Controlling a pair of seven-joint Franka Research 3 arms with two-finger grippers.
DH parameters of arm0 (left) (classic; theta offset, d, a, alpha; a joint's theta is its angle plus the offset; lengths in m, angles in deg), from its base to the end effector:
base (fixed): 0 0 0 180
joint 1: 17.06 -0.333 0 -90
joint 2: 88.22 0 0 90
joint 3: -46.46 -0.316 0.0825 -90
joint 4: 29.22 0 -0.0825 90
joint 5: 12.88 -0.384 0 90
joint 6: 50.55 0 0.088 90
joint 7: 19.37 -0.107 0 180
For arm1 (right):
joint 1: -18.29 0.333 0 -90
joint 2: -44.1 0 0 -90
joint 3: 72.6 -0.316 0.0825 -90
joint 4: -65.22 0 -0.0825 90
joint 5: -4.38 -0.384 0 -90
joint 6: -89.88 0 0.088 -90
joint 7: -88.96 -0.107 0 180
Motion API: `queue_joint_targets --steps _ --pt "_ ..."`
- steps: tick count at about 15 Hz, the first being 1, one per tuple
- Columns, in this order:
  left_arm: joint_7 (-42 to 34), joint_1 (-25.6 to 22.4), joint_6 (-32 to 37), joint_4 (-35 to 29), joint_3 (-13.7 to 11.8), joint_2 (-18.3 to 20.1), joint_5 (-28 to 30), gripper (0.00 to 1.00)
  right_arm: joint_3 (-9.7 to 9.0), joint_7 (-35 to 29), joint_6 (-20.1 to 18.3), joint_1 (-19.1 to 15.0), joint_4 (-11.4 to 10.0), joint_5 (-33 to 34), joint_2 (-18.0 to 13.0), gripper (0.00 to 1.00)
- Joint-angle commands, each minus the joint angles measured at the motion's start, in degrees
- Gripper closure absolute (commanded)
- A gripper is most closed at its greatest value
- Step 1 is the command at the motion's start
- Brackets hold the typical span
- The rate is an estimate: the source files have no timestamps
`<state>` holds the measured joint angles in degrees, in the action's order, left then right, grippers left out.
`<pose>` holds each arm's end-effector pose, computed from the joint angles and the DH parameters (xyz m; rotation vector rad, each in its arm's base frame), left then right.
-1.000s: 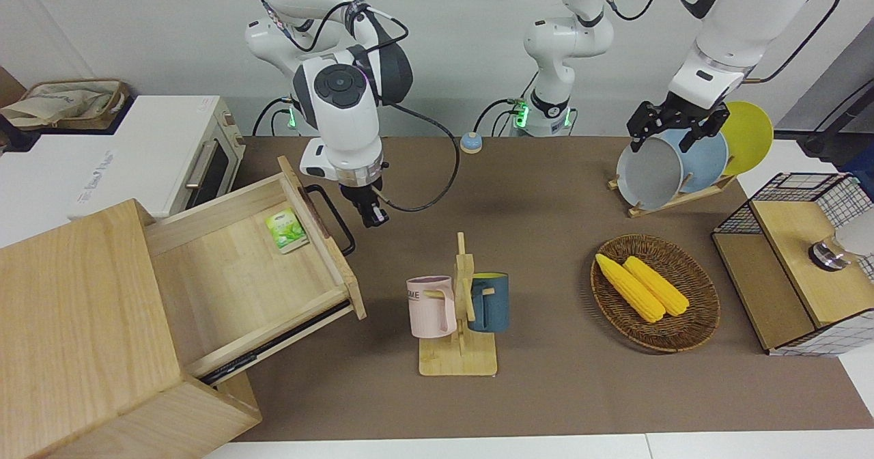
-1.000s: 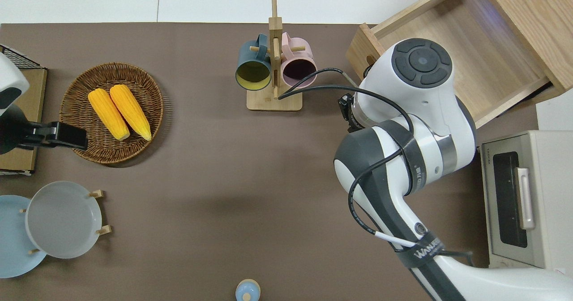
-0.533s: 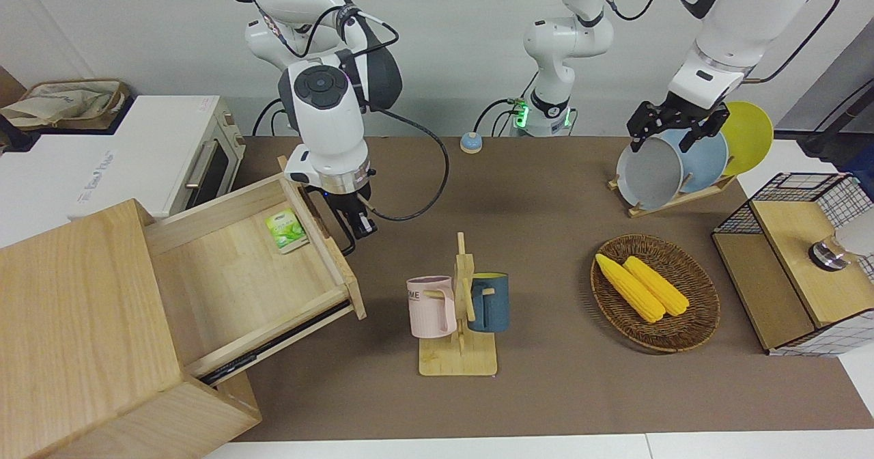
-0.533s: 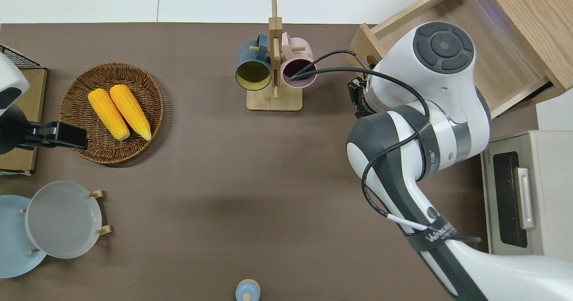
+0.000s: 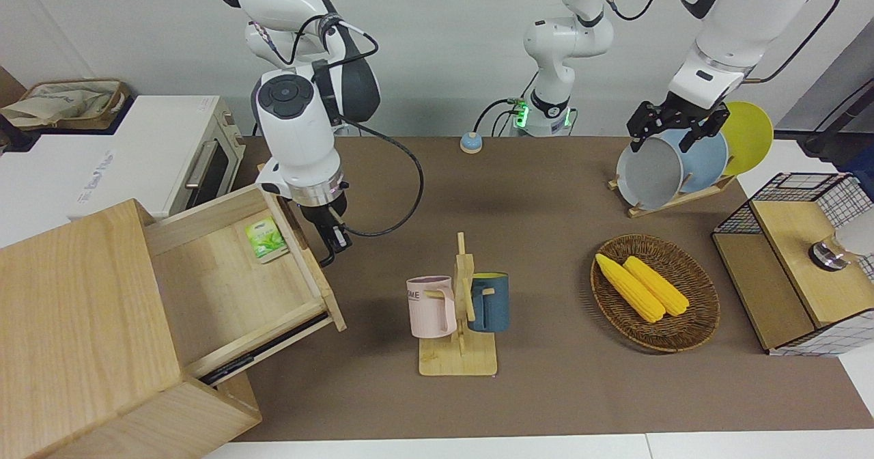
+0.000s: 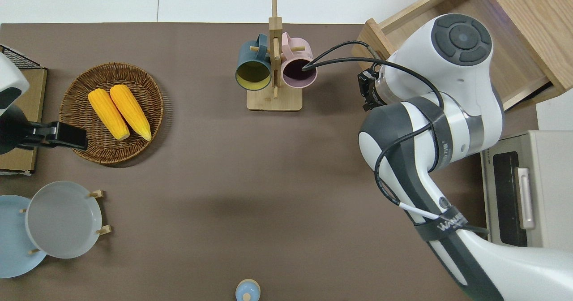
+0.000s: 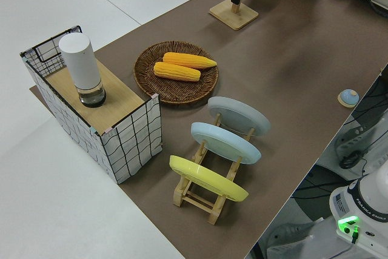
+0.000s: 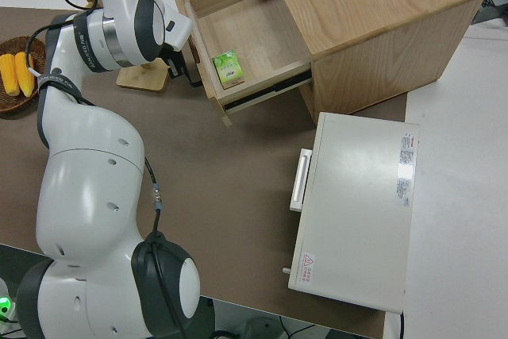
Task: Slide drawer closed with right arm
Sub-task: 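Push the wooden drawer away from the robot with the right arm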
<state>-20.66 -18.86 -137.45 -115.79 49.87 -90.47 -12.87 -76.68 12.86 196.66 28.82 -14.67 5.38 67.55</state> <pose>0.5612 -0.0151 0.6261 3.1377 -0.0794 -0.0525 0.6684 0.1643 0.4808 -2.6538 1.5825 -0.0539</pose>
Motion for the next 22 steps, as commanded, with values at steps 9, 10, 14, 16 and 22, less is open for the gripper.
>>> queue_joint_targets --steps 9,10,14,16,22 --pt "-0.6 -0.2 1.1 1.5 0.4 -0.7 -1.0 0.01 -5.49 8.8 1.3 -11.0 3.6 -1.9 2.9 1.0" --pt "-0.6 -0.2 1.1 1.5 0.4 -0.7 -1.0 0.01 -6.2 10.0 1.3 -12.2 3.6 -1.9 3.0 1.0" --pt "-0.6 -0.2 1.1 1.5 0.4 -0.7 -1.0 0.01 -8.66 14.2 1.2 -16.5 4.4 -1.8 3.3 1.0" --pt "-0.6 -0.2 1.1 1.5 0.4 -0.7 -1.0 0.01 -9.89 15.5 1.2 -18.2 4.6 -1.8 3.3 1.0" --pt "-0.6 -0.2 1.1 1.5 0.4 -0.7 -1.0 0.01 -10.07 18.1 0.4 -18.3 4.7 6.6 3.6 1.0"
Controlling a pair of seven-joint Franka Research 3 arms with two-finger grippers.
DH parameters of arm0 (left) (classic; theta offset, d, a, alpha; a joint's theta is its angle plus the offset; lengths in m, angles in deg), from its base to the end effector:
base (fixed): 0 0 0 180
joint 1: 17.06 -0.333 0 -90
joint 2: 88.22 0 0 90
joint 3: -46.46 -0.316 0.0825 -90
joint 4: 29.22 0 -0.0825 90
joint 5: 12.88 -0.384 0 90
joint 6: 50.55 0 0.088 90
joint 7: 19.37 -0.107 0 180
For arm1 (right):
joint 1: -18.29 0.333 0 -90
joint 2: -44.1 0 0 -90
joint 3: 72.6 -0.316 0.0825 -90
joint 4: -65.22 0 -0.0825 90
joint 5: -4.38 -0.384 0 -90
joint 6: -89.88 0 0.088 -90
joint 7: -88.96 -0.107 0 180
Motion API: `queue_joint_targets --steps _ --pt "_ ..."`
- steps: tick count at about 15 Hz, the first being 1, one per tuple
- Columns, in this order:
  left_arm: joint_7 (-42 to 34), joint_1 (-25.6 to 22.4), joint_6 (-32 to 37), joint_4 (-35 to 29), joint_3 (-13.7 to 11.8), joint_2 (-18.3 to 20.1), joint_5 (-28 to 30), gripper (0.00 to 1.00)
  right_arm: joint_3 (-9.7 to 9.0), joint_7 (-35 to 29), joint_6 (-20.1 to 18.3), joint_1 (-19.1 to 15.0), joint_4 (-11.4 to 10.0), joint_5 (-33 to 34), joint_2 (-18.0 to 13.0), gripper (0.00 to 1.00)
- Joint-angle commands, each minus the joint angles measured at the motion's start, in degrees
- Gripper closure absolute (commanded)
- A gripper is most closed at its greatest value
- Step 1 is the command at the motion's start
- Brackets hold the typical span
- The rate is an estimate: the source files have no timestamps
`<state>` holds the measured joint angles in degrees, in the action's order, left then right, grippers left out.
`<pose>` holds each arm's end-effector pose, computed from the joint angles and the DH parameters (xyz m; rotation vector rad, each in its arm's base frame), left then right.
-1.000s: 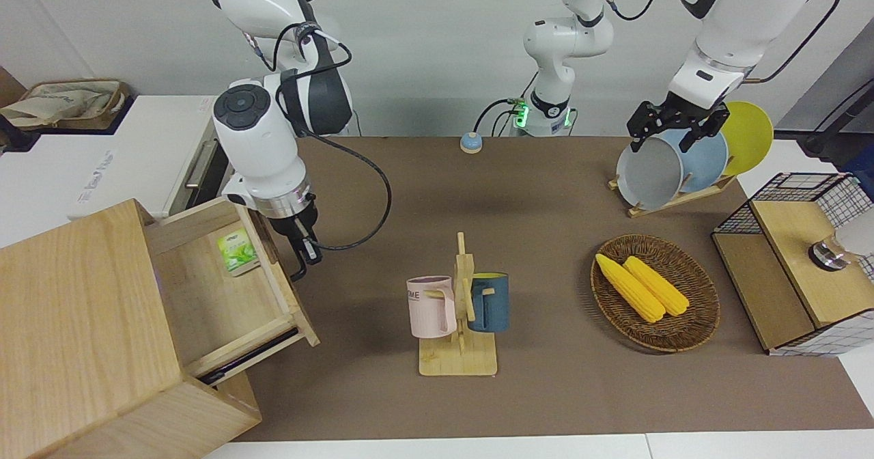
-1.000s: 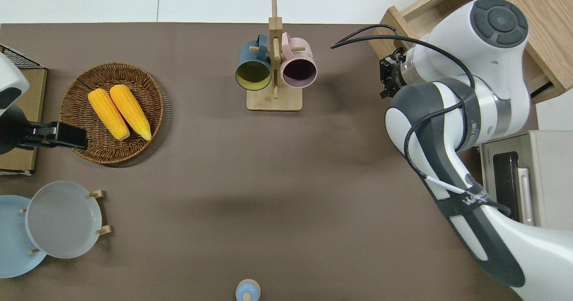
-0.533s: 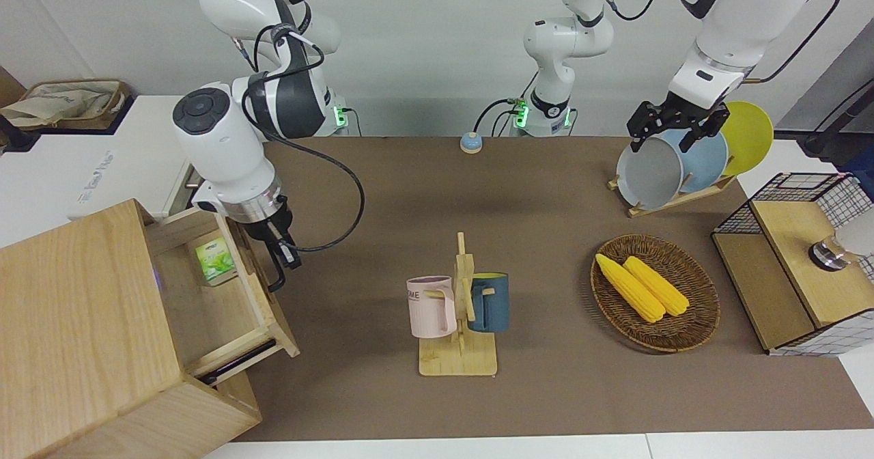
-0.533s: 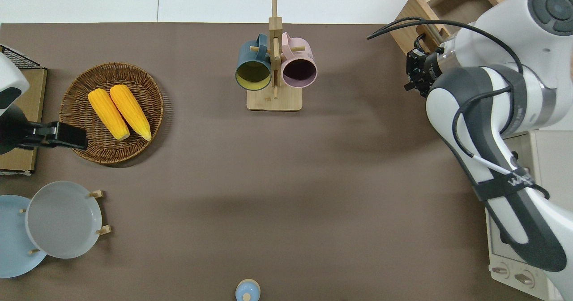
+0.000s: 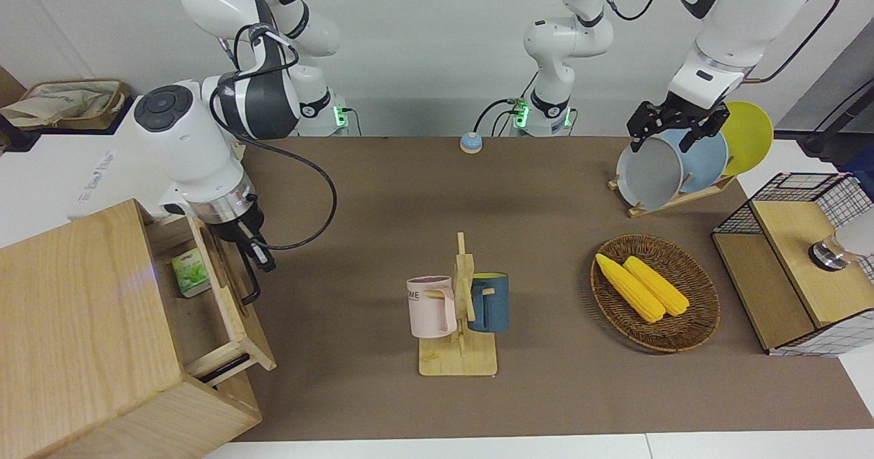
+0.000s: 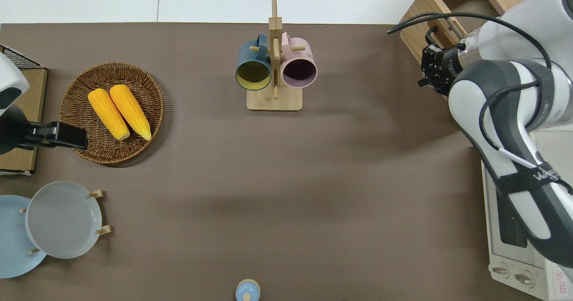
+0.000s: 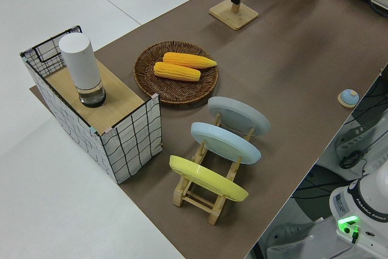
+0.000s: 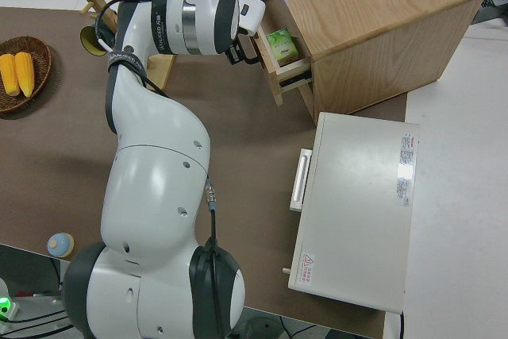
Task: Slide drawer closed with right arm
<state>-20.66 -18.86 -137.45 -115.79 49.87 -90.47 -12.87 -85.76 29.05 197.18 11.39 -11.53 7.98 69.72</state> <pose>0.5612 -0.0151 0.6261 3.1377 -0.0794 -0.0525 0.6982 0.0410 0.4877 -2.7199 1.3940 -0.0942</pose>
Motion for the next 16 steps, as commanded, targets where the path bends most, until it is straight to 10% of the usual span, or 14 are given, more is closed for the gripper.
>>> queue_joint_targets --steps 1,16 --pt "-0.6 -0.2 1.1 1.5 0.4 -0.7 -1.0 0.01 -0.99 1.9 0.2 -1.0 1.7 4.1 1.6 1.0" --pt "-0.6 -0.2 1.1 1.5 0.4 -0.7 -1.0 0.01 -2.4 13.8 1.4 -8.3 4.2 3.6 3.1 1.0"
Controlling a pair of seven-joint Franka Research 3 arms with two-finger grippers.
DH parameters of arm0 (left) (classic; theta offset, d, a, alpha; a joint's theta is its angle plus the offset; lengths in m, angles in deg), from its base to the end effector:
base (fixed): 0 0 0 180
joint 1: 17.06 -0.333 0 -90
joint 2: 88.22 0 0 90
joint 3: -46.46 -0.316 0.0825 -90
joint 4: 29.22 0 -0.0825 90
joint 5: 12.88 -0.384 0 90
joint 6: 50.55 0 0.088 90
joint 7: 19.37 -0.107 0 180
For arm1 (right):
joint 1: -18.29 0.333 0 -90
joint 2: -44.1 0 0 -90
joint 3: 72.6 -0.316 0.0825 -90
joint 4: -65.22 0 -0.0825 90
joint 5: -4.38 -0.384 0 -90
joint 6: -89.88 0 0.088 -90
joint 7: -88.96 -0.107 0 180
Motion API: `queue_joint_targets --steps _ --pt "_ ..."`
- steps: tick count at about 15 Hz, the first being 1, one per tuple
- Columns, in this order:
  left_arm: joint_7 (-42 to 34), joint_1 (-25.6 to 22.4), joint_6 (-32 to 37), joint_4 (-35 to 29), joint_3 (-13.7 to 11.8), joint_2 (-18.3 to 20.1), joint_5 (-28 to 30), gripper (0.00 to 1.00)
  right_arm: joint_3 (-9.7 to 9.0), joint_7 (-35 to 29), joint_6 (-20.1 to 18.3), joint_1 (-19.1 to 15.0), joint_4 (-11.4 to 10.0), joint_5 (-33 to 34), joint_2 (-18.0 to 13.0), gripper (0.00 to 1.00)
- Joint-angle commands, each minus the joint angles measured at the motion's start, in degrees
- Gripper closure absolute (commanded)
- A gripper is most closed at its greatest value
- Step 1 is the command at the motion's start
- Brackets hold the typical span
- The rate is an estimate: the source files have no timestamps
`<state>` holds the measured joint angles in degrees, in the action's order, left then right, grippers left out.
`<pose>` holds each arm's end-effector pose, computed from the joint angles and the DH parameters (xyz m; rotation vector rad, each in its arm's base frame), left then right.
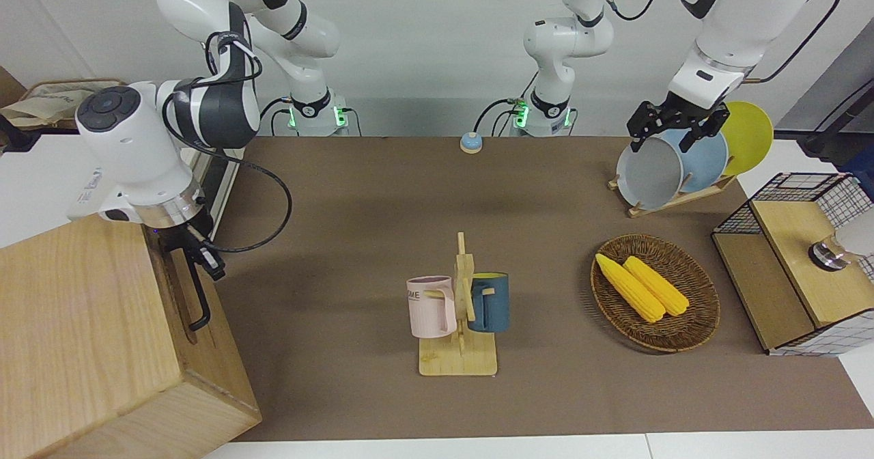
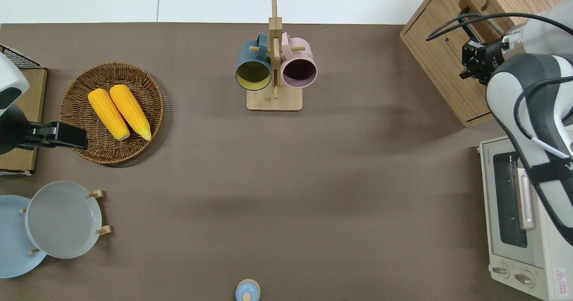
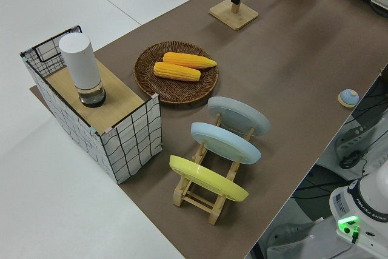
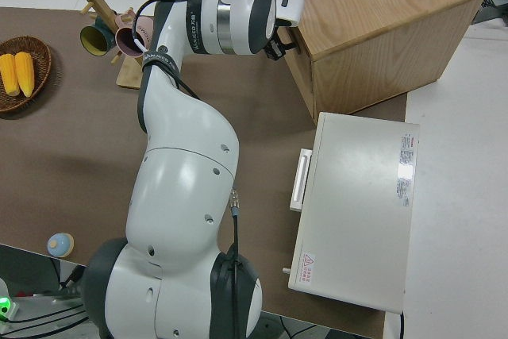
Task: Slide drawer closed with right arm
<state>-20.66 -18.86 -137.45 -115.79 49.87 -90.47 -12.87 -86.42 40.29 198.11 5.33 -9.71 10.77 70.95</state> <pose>0.5612 -0.0151 0.6261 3.1377 -0.0794 -0.0525 0.7065 -0.0326 0.4905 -2.8185 1.2554 -0.1770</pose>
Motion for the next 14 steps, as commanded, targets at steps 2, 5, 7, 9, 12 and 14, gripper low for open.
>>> queue_joint_targets --steps 2,5,7,9,12,14 --pt "-0.6 -0.2 1.1 1.5 0.4 -0.7 -1.0 0.01 -1.74 2.5 0.5 -2.2 2.3 0.8 1.9 1.0" --pt "-0.6 -0.2 1.1 1.4 0.4 -0.7 -1.0 0.01 -1.74 2.4 0.4 -2.0 2.3 0.8 1.9 1.0" --pt "-0.6 -0.2 1.1 1.5 0.4 -0.7 -1.0 0.01 -1.65 2.4 -0.3 -1.3 2.3 0.7 1.8 1.0" --pt "-0.6 -0.2 1.1 1.5 0.4 -0.7 -1.0 0.01 -3.22 2.2 -1.0 -0.7 2.0 0.6 1.5 1.0" --pt "-0.6 -0.2 1.1 1.4 0.4 -0.7 -1.0 0.01 -4.11 3.8 -4.8 2.2 1.7 0.6 0.5 1.0" --pt "-0.6 -0.2 1.1 1.4 0.4 -0.7 -1.0 0.01 -3.76 6.4 -7.8 5.5 1.7 0.2 -0.7 1.0"
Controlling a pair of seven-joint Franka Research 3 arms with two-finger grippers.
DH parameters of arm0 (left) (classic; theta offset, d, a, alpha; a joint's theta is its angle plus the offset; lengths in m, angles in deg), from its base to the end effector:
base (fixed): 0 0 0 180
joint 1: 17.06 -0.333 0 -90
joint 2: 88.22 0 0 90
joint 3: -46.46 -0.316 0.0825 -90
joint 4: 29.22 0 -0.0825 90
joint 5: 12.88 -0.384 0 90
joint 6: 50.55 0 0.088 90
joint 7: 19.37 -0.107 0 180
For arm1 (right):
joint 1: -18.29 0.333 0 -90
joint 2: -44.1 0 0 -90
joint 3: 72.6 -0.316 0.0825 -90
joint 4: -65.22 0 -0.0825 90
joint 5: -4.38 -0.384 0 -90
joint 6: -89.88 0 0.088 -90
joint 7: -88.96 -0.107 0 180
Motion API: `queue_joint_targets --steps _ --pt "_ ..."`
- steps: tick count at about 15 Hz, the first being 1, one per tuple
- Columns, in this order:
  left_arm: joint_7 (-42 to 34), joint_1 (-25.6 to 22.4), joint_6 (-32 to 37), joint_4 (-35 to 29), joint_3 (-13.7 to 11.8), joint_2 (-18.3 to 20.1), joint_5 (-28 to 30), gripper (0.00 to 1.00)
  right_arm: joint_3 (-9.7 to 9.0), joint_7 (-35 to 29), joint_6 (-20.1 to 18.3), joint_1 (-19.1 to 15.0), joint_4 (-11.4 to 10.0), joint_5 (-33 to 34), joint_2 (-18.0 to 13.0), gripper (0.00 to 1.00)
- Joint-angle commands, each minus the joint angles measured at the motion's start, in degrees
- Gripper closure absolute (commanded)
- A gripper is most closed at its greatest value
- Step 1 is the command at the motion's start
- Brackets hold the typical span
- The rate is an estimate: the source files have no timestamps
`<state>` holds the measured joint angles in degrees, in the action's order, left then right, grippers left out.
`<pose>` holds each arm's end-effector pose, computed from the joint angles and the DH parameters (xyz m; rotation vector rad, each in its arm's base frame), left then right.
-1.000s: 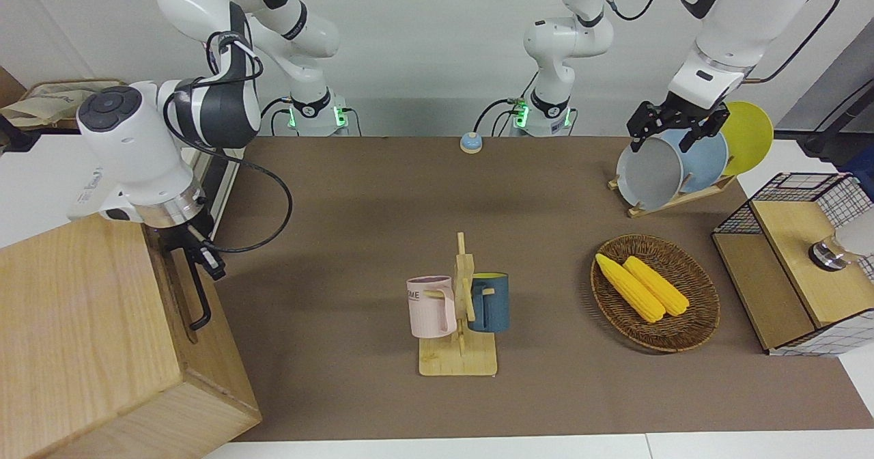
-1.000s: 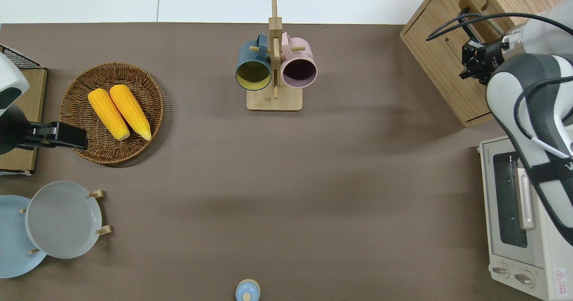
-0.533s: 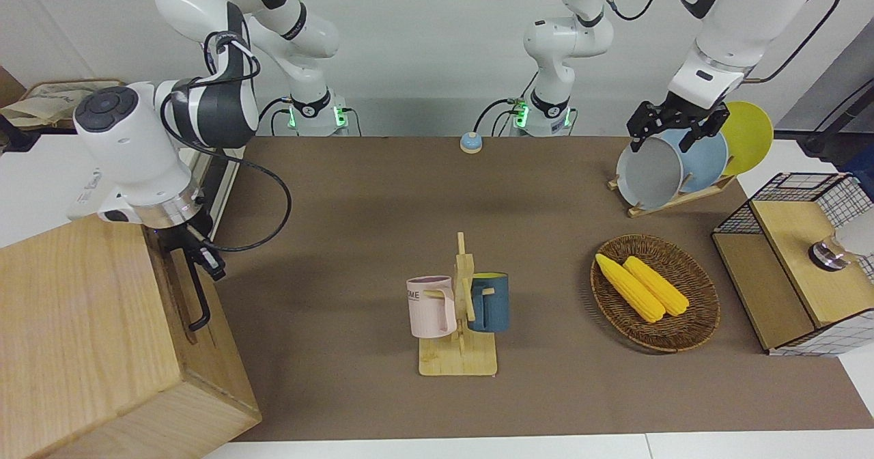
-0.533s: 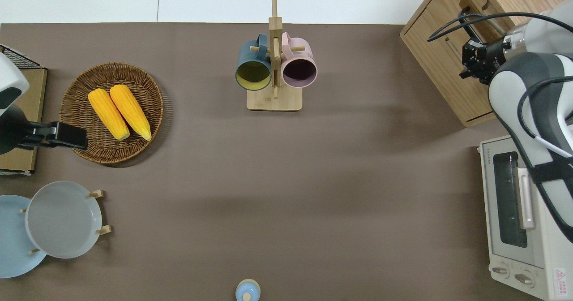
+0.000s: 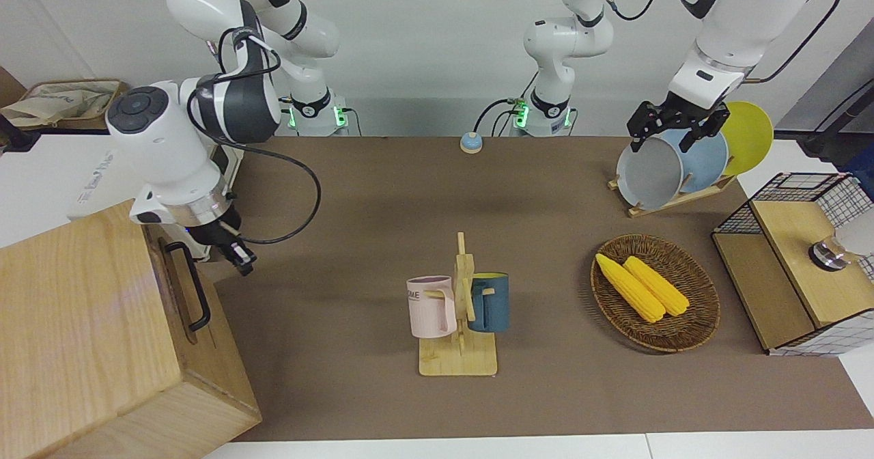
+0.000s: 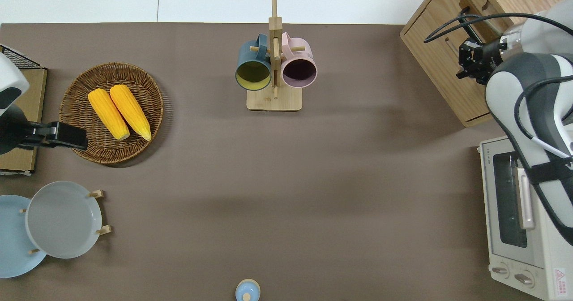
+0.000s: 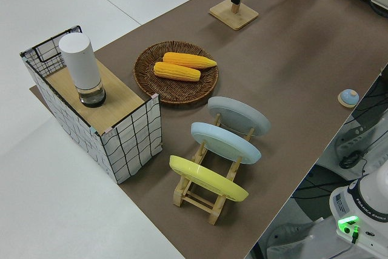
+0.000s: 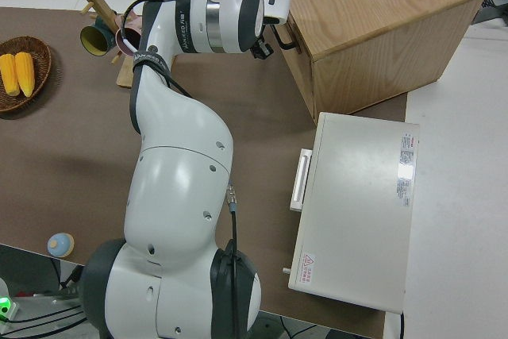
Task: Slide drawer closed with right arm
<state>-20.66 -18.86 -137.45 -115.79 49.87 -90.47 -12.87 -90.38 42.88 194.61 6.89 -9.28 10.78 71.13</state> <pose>0.5612 -0.0151 0.6261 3.1377 -0.0794 -0.0525 0.7010 0.0244 0.4906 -2.8904 1.0648 -0.0871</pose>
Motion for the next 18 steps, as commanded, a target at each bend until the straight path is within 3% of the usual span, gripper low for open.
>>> queue_joint_targets --steps 1,2,4,5,6,7,8,11,13,14,15,16,18 --pt "-0.6 -0.2 1.1 1.4 0.4 -0.7 -1.0 0.01 0.63 4.0 -4.4 5.8 1.1 0.1 -1.8 1.0" --pt "-0.6 -0.2 1.1 1.5 0.4 -0.7 -1.0 0.01 0.81 4.1 -5.2 7.0 0.2 0.1 -2.8 1.0" --pt "-0.6 -0.2 1.1 1.5 0.4 -0.7 -1.0 0.01 3.0 7.7 -7.7 10.6 -2.4 0.0 -5.9 1.0" --pt "-0.6 -0.2 1.1 1.4 0.4 -0.7 -1.0 0.01 5.53 11.6 -8.8 12.4 -4.4 -1.4 -8.5 1.0" --pt "-0.6 -0.2 1.1 1.5 0.4 -0.7 -1.0 0.01 9.74 15.9 -9.8 15.1 -6.7 -4.3 -11.5 1.0" --pt "-0.6 -0.2 1.1 1.5 0.4 -0.7 -1.0 0.01 14.3 19.6 -10.6 18.1 -7.8 -6.7 -13.8 1.0" --pt "-0.6 -0.2 1.1 1.5 0.4 -0.7 -1.0 0.01 17.39 23.1 -12.1 20.1 -8.2 -8.2 -15.6 1.0" --pt "-0.6 -0.2 1.1 1.4 0.4 -0.7 -1.0 0.01 17.86 32.9 -14.3 19.1 -9.4 -8.1 -18.9 1.0" --pt "-0.6 -0.2 1.1 1.5 0.4 -0.7 -1.0 0.01 17.78 39.8 -14.3 17.6 -11.7 -7.5 -21.8 1.0" --pt "-0.6 -0.2 1.1 1.4 0.4 -0.7 -1.0 0.01 17.86 40.7 -14.6 17.6 -11.7 -7.5 -22.1 1.0" --pt "-0.6 -0.2 1.1 1.5 0.4 -0.7 -1.0 0.01 17.95 40.7 -14.8 17.5 -11.5 -7.4 -22.1 0.868" --pt "-0.6 -0.2 1.1 1.5 0.4 -0.7 -1.0 0.01 17.95 40.3 -15.0 17.4 -11.3 -7.4 -21.9 0.655" --pt "-0.6 -0.2 1.1 1.4 0.4 -0.7 -1.0 0.01 17.95 40.5 -15.5 17.1 -10.1 -7.5 -21.0 0.012"
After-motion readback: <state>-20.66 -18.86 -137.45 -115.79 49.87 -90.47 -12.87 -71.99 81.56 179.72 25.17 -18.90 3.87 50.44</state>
